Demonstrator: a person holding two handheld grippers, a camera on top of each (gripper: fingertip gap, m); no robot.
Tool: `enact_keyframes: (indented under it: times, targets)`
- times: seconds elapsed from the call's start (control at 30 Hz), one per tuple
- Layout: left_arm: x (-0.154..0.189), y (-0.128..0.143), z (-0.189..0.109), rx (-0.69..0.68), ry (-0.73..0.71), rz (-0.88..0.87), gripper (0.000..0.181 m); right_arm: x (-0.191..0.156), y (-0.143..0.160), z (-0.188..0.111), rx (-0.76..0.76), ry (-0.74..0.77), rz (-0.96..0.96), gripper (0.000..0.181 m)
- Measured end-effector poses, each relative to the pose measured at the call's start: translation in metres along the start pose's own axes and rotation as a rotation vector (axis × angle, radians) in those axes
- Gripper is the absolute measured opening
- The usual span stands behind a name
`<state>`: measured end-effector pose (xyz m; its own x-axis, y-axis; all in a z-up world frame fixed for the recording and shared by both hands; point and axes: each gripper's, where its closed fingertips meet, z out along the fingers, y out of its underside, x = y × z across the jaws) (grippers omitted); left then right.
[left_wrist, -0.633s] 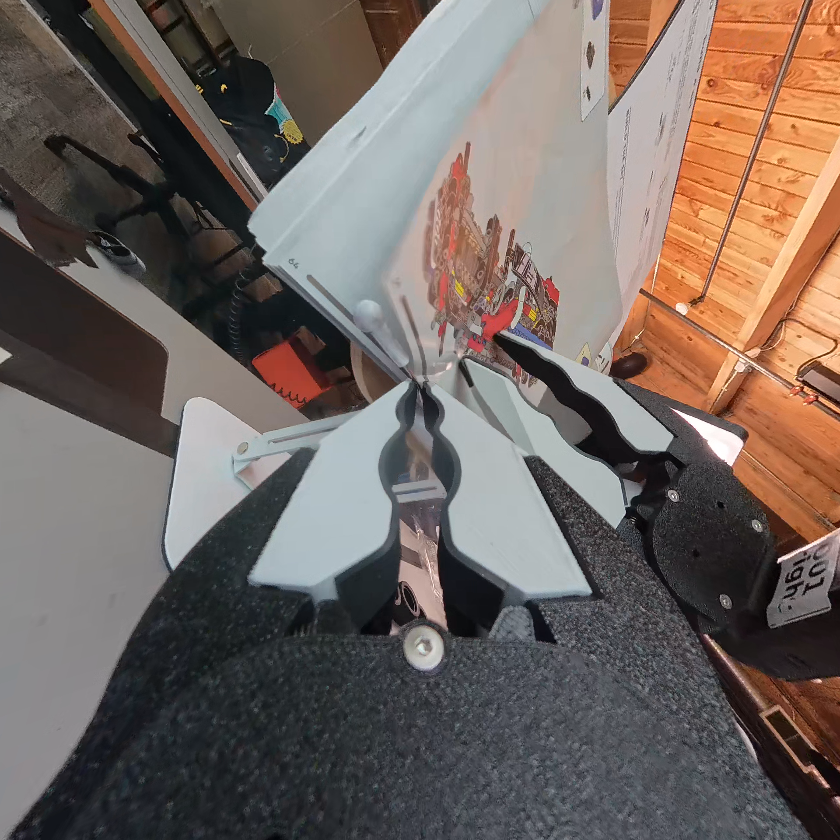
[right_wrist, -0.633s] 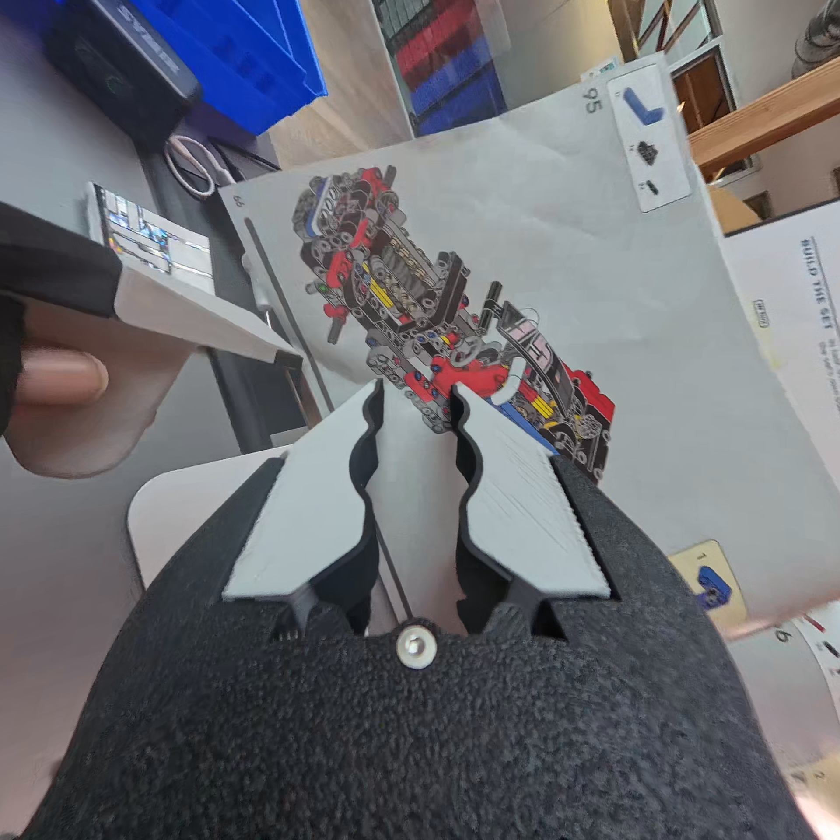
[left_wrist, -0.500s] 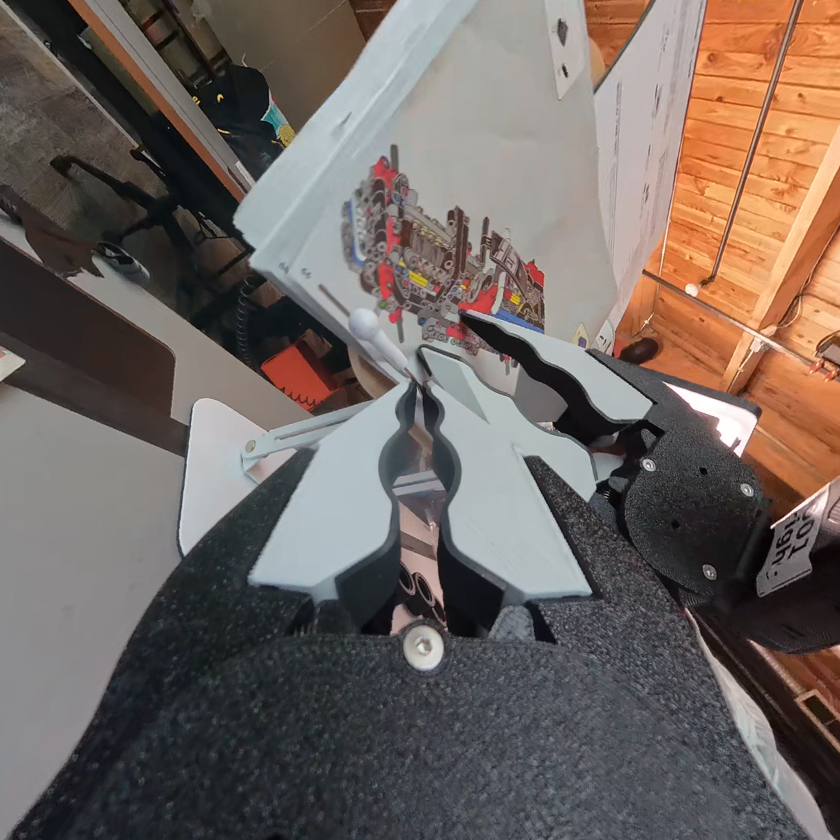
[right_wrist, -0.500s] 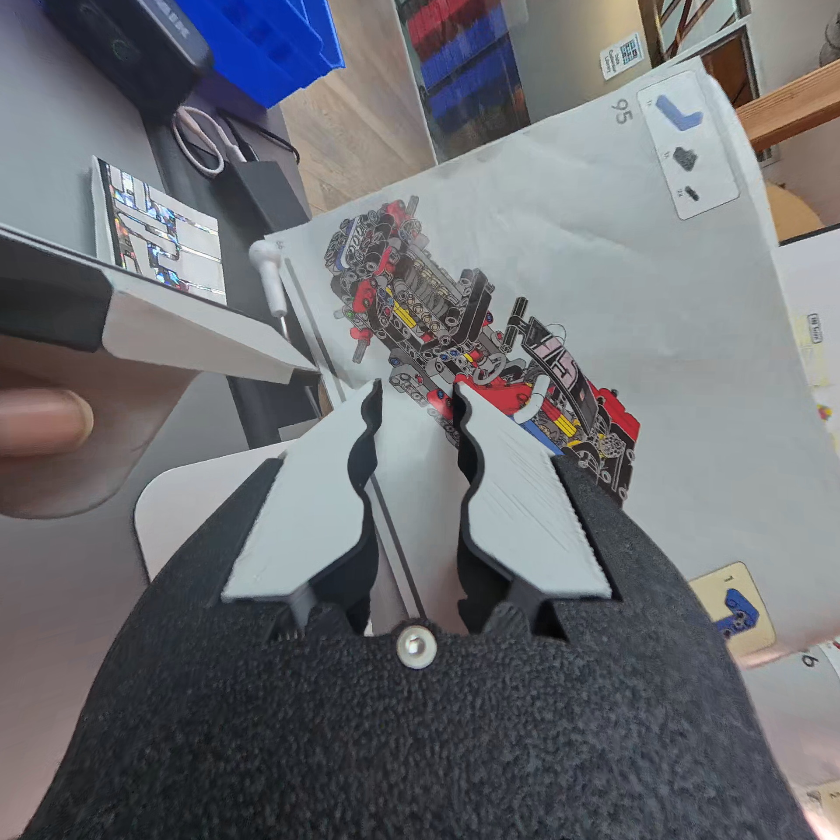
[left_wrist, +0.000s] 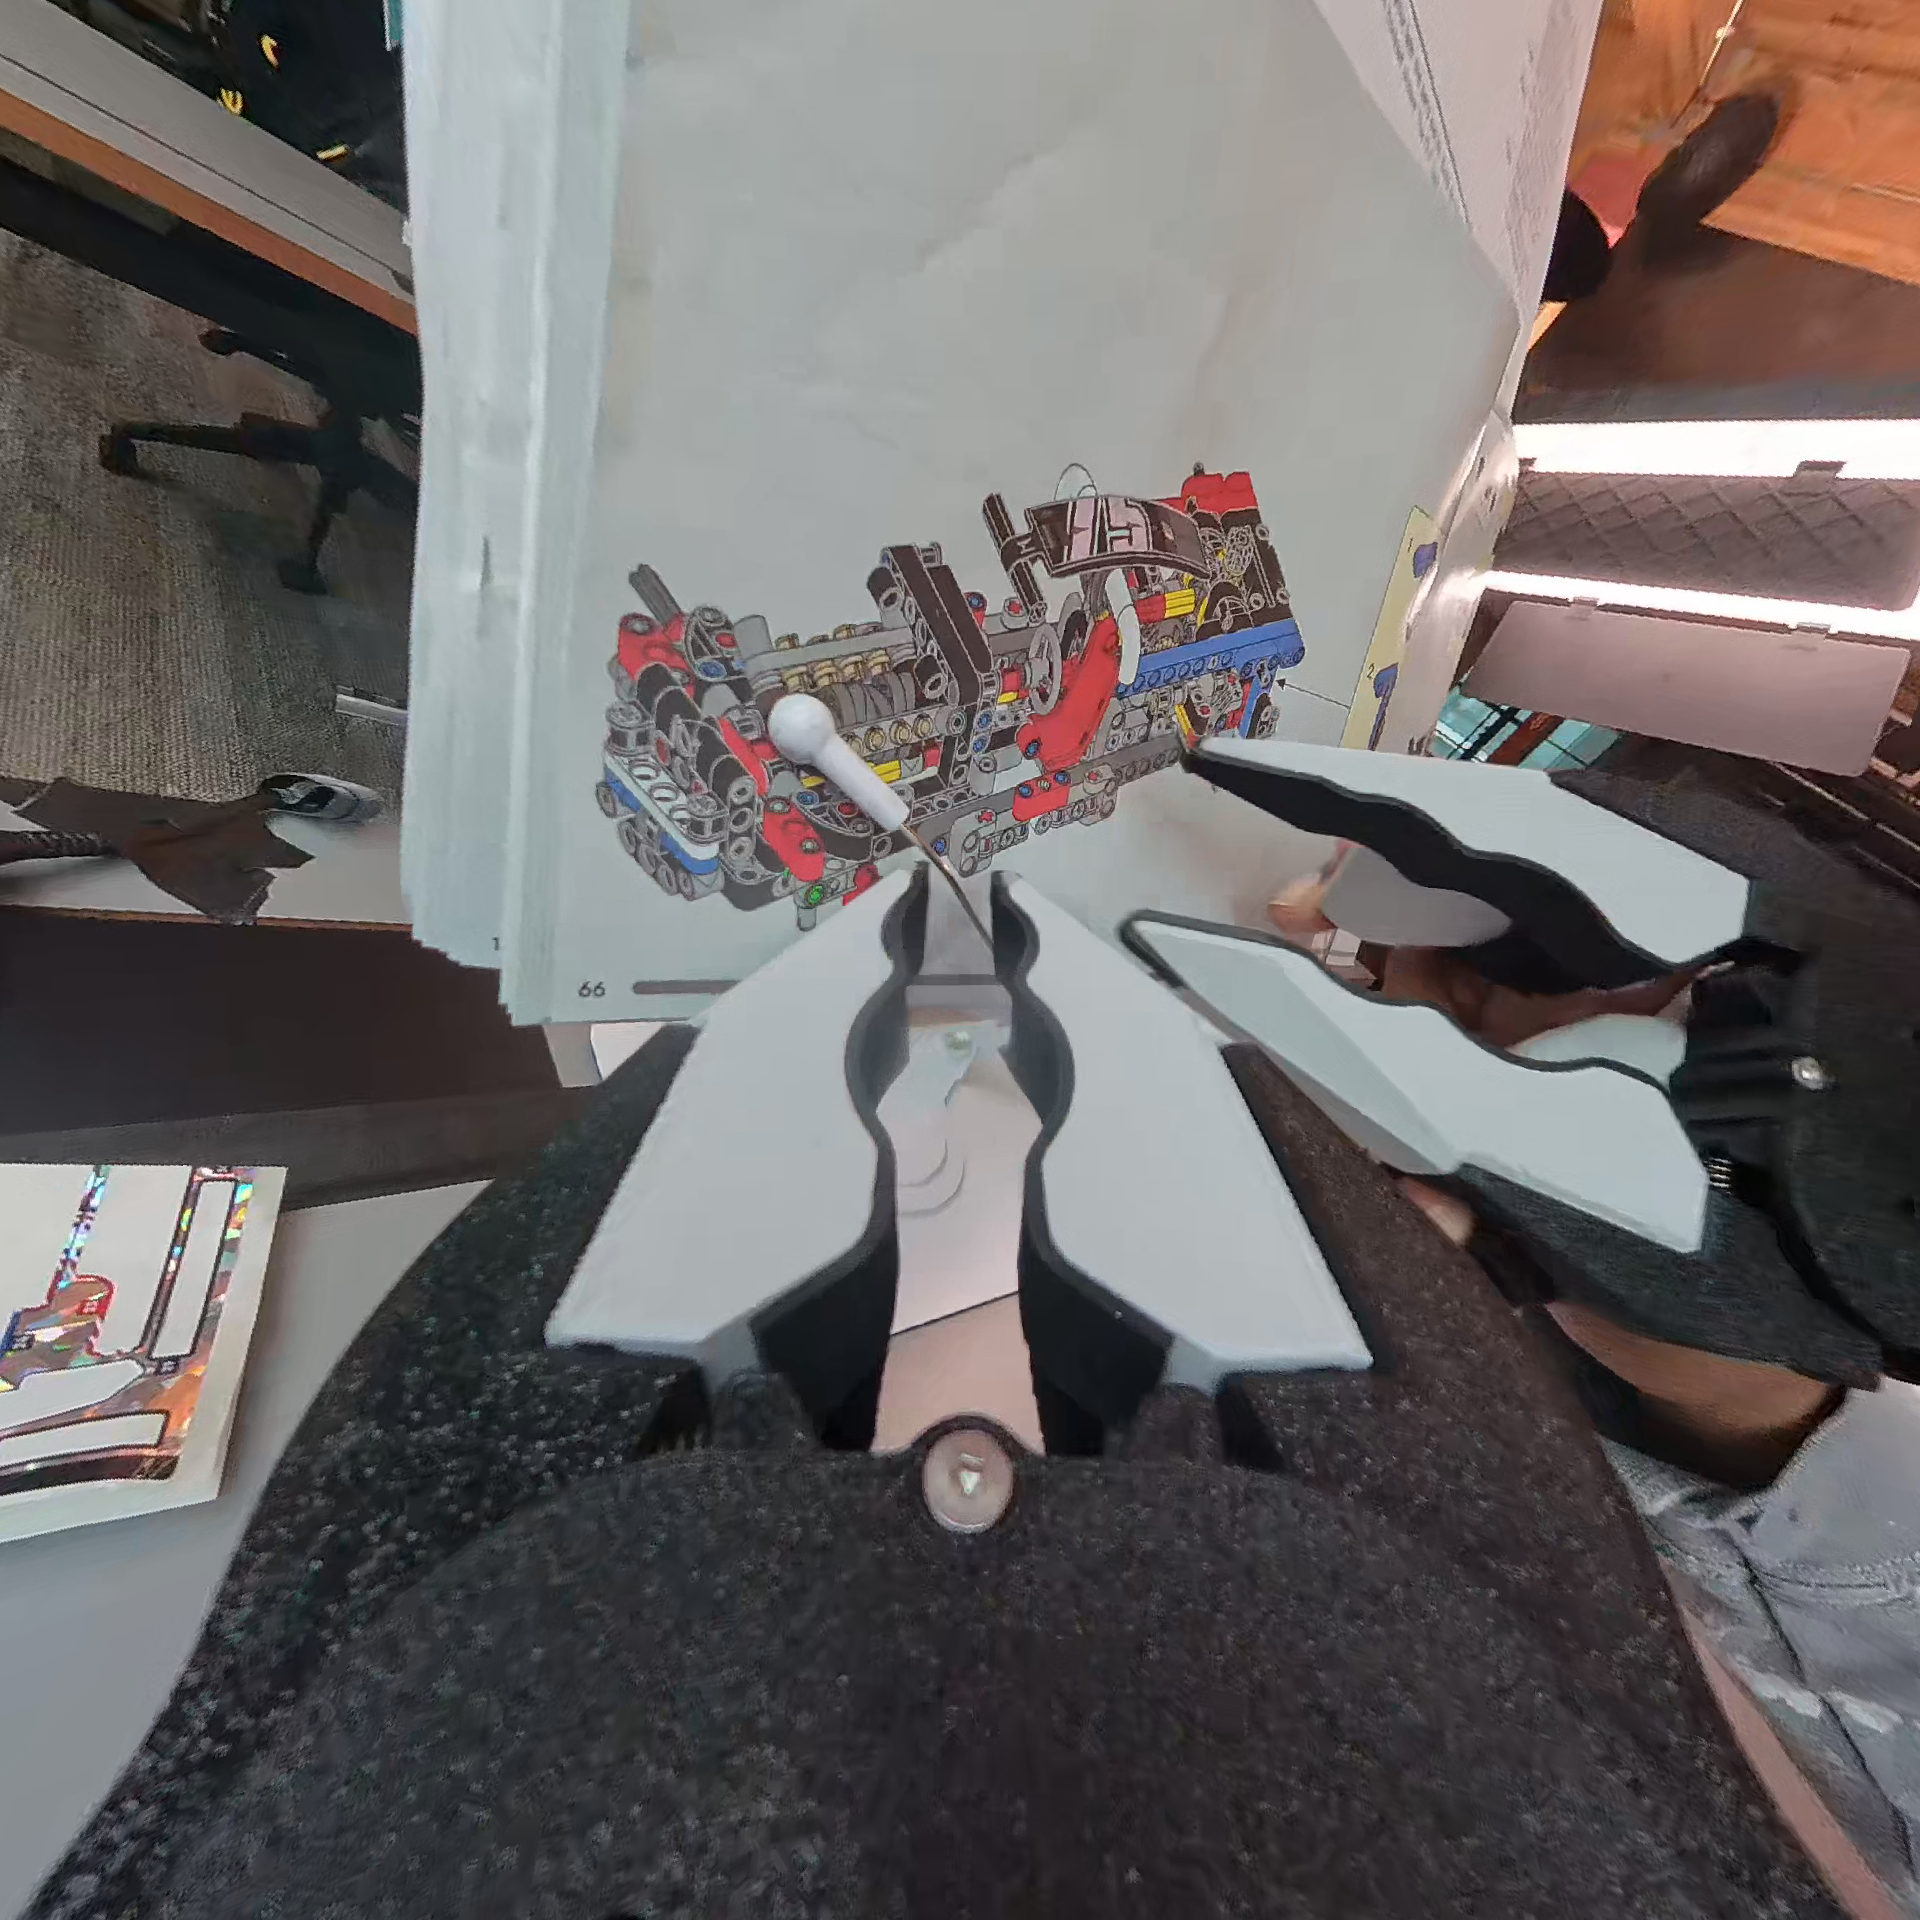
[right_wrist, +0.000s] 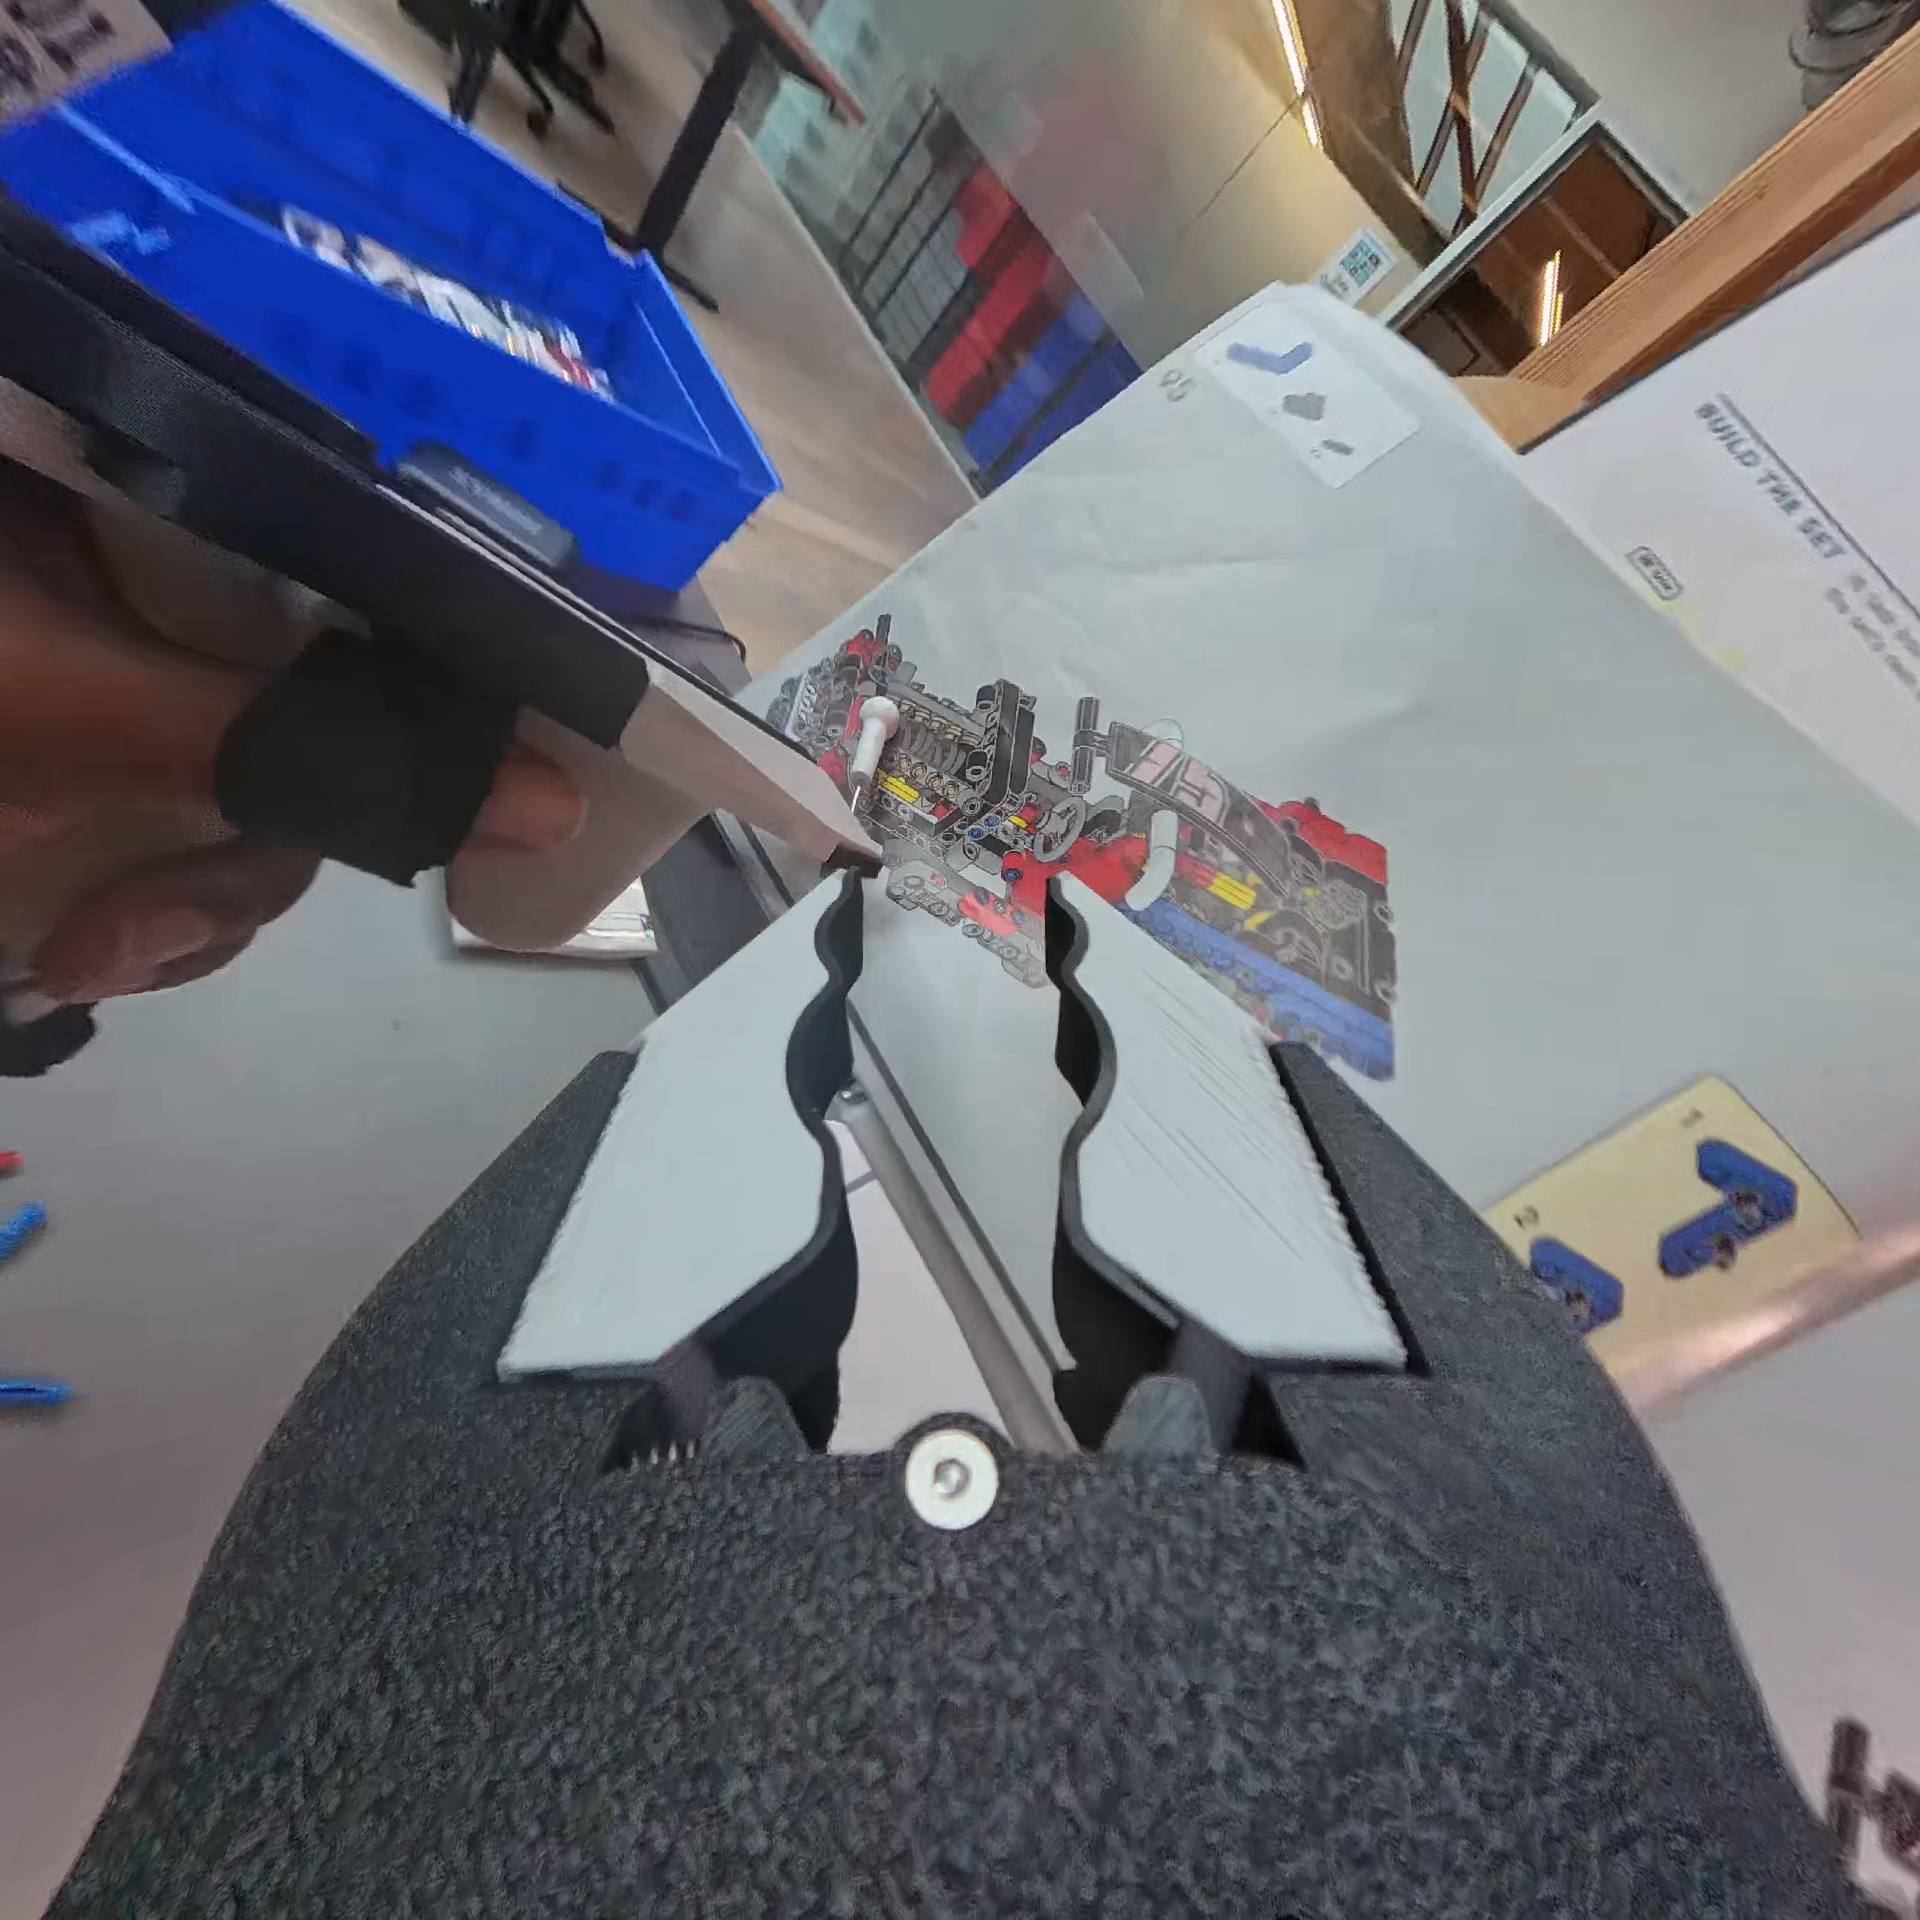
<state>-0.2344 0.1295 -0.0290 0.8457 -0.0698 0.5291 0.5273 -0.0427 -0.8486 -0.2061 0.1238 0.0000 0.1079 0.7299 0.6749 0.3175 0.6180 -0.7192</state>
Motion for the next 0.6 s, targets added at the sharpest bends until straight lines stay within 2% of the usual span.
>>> enact_keyframes:
  times: [0.03, 0.17, 0.27, 0.33, 0.43, 0.6]
  targets:
    - [0.001, -0.003, -0.004, 0.014, 0.001, 0.001, 0.018, 0.001, -0.003, -0.013, 0.033, -0.002, 0.05, 0.036]
    - [0.017, -0.025, -0.028, 0.108, -0.049, 0.136, 0.033, 0.006, 0.006, -0.076, 0.125, 0.007, 0.214, 0.039]
    - [0.043, -0.03, -0.04, 0.107, -0.046, 0.272, 0.048, 0.016, 0.038, -0.128, 0.094, 0.036, 0.265, 0.045]
    - [0.065, -0.023, -0.046, 0.062, -0.002, 0.341, 0.057, 0.023, 0.069, -0.165, 0.035, 0.029, 0.297, 0.055]
    - [0.097, 0.001, -0.058, -0.03, 0.092, 0.445, 0.064, 0.02, 0.133, -0.221, -0.143, -0.078, 0.336, 0.069]
    - [0.125, 0.061, -0.087, -0.2, 0.232, 0.609, 0.065, 0.005, 0.246, -0.321, -0.555, -0.296, 0.282, 0.072]
